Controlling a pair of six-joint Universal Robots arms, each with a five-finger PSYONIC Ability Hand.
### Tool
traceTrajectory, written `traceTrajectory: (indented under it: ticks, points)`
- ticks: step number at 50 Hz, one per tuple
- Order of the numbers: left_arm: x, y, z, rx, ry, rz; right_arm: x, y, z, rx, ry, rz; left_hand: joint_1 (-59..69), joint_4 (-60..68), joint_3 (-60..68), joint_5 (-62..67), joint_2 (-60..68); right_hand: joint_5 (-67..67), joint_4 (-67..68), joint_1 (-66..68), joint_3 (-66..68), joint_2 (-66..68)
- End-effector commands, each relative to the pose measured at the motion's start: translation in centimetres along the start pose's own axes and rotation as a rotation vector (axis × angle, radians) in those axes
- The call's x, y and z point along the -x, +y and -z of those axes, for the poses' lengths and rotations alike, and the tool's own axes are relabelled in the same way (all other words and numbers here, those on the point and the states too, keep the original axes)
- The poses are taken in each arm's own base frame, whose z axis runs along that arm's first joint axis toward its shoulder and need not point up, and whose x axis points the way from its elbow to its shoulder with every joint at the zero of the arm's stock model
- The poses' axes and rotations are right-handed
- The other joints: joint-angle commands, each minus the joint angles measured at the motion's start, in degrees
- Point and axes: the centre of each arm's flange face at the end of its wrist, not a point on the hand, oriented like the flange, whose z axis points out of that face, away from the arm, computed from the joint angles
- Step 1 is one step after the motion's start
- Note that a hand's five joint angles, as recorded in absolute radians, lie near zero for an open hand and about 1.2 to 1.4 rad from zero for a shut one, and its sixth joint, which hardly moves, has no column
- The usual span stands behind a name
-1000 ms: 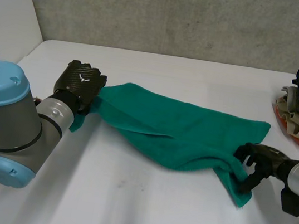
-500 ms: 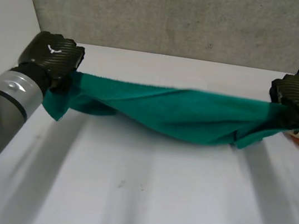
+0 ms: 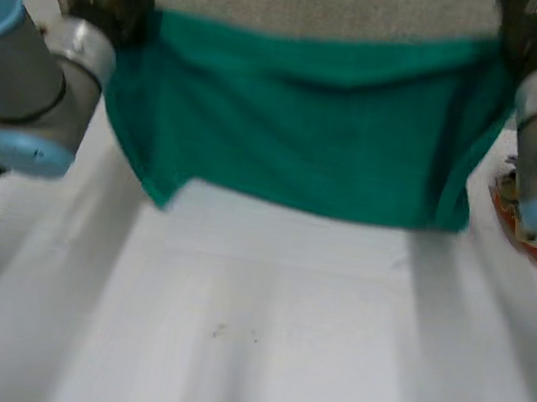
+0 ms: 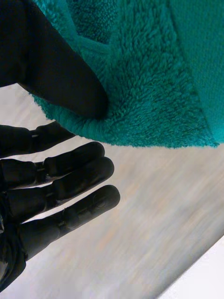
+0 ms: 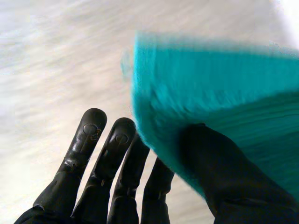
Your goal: Fold the laundry.
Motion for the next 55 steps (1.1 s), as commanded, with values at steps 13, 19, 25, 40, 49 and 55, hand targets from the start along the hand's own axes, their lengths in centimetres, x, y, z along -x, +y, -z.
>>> traceTrajectory:
  ticks: [13, 19, 25, 40, 49, 55]
  points:
    - [-2.7, 5.0, 9.5, 0.262, 0.144, 0.054, 5.4, 2.5, 11.5, 0.226, -0.383, -0.179, 14.63, 11.09, 11.51, 14.05, 11.22, 13.40, 11.98, 22.58, 12.24, 12.60]
    - [-4.2, 8.1, 14.4, 0.488, 0.259, 0.051, 7.4, 5.3, 17.8, 0.474, -0.644, -0.261, 14.63, 11.09, 11.51, 14.05, 11.22, 13.40, 11.98, 22.58, 12.24, 12.60]
    - [-3.8, 9.6, 15.3, 0.567, 0.263, 0.052, 8.4, 6.8, 20.0, 0.611, -0.759, -0.335, 14.63, 11.09, 11.51, 14.05, 11.22, 13.40, 11.98, 22.58, 12.24, 12.60]
    - [-1.1, 7.2, 13.5, 0.501, 0.187, 0.049, 7.1, 8.3, 16.8, 0.654, -0.600, -0.569, 14.63, 11.09, 11.51, 14.05, 11.22, -50.92, -52.33, -41.73, -52.07, -51.71]
    - [-1.1, -2.0, 12.9, 0.272, 0.206, 0.100, 9.2, 4.0, 17.5, 0.621, -0.651, -0.809, 14.63, 11.09, 11.51, 14.05, 11.22, -56.60, -58.02, -47.42, -57.76, -57.40]
    - [-0.7, -6.7, 12.9, 0.169, 0.220, 0.130, 11.5, 0.2, 17.6, 0.555, -0.678, -0.995, 14.63, 11.09, 11.51, 14.05, 11.22, -56.60, -58.02, -47.42, -57.76, -57.40]
